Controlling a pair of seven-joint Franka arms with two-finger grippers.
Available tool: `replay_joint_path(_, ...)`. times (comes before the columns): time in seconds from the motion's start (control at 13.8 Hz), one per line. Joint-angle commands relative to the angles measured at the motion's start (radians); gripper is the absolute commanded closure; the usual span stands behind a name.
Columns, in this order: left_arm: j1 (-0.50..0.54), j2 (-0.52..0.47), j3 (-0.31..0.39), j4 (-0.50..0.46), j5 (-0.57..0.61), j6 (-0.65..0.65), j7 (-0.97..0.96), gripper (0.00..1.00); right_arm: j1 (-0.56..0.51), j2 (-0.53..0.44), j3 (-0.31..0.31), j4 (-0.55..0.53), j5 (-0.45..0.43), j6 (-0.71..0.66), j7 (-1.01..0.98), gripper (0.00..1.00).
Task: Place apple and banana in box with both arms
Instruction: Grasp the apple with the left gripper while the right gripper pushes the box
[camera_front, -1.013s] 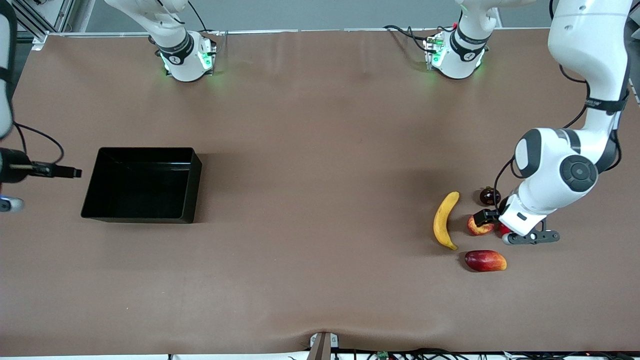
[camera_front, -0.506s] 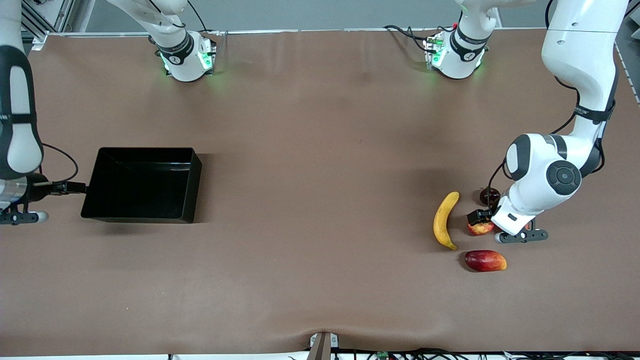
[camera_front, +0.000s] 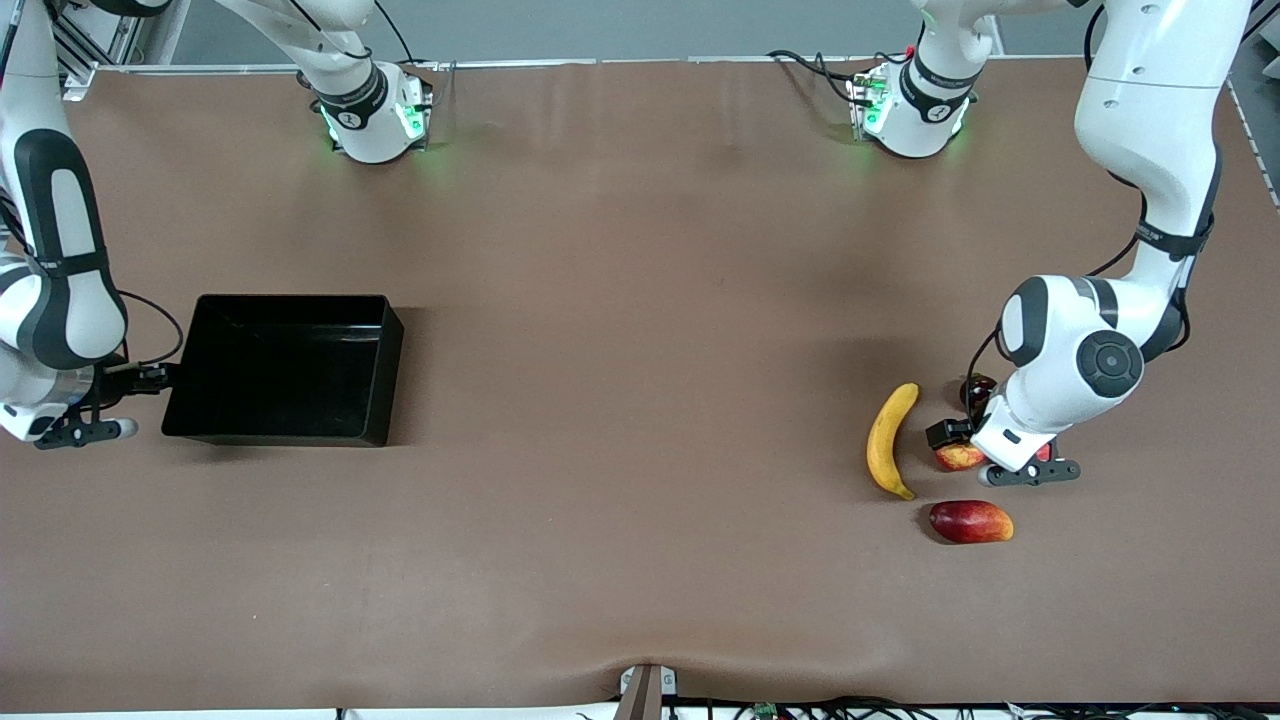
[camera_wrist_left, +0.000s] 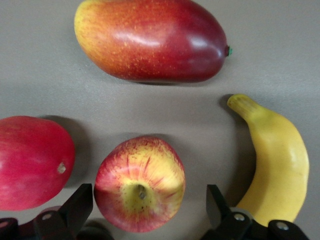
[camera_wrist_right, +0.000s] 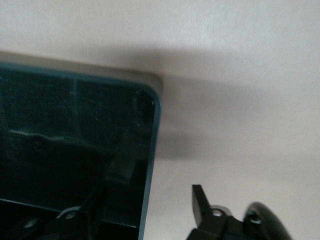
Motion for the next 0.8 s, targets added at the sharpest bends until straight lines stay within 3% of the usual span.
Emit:
replay_joint_path(0.0, 0.0, 0.017, 0.0, 0.01, 0.001, 0.015, -0.007, 0.0, -0.035, -0.029, 0.013, -0.054, 0.006, 0.0, -0.034, 0.83)
replay_joint_path(0.07, 0.0, 0.019, 0.001, 0.017, 0.001, 0.015, -0.006, 0.0, -0.035, -0.031, 0.013, -0.054, 0.007, -0.003, -0.043, 1.0)
replay_joint_path(0.51, 0.003, 0.045, 0.003, 0.035, 0.002, 0.015, 0.002, 0.0, -0.038, -0.031, 0.015, -0.043, 0.024, -0.029, -0.057, 1.0)
replay_joint_path(0.72, 0.004, 0.05, 0.007, 0.035, 0.001, 0.015, 0.004, 0.0, -0.035, -0.032, 0.016, 0.018, 0.107, -0.129, -0.053, 1.0)
